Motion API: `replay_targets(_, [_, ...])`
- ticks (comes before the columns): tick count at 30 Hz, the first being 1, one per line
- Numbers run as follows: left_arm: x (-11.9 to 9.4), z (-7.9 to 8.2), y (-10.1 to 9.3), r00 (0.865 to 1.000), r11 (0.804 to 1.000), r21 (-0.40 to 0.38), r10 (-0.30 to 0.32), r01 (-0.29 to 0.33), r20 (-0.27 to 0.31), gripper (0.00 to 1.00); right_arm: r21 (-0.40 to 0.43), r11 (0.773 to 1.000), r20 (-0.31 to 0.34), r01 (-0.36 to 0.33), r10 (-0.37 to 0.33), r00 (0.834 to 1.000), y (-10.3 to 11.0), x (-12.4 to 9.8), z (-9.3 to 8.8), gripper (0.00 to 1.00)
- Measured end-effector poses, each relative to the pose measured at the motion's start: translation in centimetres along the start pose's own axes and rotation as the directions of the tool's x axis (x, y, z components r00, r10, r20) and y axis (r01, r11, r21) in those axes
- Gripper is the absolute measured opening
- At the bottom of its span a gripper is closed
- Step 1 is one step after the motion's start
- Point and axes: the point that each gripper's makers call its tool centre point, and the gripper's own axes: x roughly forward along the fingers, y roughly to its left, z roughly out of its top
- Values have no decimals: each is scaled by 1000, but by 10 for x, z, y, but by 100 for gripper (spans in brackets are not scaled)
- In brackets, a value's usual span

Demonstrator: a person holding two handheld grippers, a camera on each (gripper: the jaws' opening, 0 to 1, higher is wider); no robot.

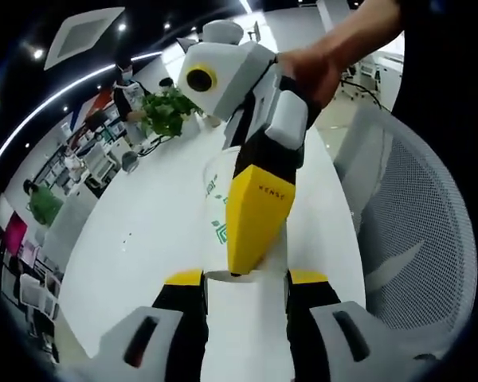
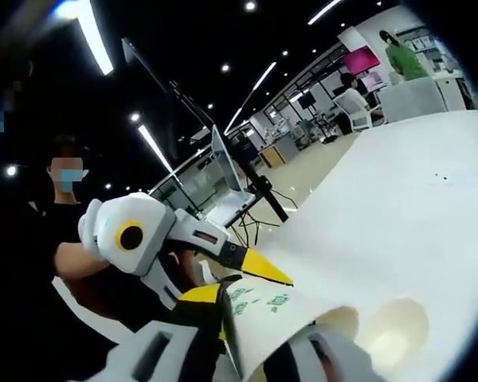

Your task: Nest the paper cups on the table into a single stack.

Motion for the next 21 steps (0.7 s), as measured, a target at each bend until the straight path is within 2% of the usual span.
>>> replay_targets(10, [6,8,0,1000,1000,-16,9,-9,23,33,-14,1000,-3,24,-24,1000,-7,-11,2,9])
replay_targets(13, [6,10,0,1000,1000,-23,8,-7,29,31,-27,998,-5,56,-56,998,-9,-15,2,7])
replay_targets(16, [7,6,-4,1000,1000,-24,0,0,20,32,-26,997,21,77,-76,997,-14,-25,10,6])
replay_targets(20, [7,2,-4,999,997,-69,20,-18,31,35,-35,992,43,125,-123,991,-23,-38,20,5])
replay_targets(21, [6,2,-3,998,994,-104,32,-27,47,35,-38,990,45,138,-136,990,-24,-40,20,5])
